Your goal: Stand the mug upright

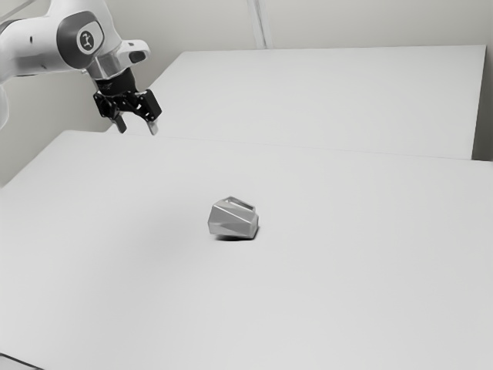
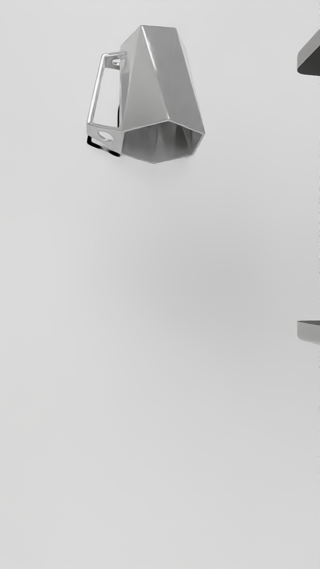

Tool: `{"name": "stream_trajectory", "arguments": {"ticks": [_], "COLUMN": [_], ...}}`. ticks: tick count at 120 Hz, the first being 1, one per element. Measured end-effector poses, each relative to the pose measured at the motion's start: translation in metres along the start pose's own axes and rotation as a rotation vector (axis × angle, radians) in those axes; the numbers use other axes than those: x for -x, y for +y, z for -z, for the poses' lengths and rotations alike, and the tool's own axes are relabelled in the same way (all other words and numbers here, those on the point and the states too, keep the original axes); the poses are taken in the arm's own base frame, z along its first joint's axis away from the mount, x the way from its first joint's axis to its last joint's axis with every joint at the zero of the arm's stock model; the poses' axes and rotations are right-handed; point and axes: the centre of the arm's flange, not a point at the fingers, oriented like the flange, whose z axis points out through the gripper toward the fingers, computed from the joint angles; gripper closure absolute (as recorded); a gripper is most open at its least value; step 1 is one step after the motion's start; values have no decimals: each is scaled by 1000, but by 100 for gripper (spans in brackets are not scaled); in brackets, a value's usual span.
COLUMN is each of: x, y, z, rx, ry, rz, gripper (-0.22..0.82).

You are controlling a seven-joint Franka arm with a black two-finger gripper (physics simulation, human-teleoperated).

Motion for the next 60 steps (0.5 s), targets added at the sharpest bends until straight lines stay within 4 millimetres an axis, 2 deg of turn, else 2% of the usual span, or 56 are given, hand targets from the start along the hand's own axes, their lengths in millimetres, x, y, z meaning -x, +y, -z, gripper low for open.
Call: {"name": "stream_trajectory", "arguments": {"ticks": [32,49,60], "x": [2,4,5], "y": [1,5,14], "z": [1,-11,-21], "rx": [1,10,105], "ry": [-2,-28,-38], "rz": [0,-3,-1], "gripper": [0,0,0]}}
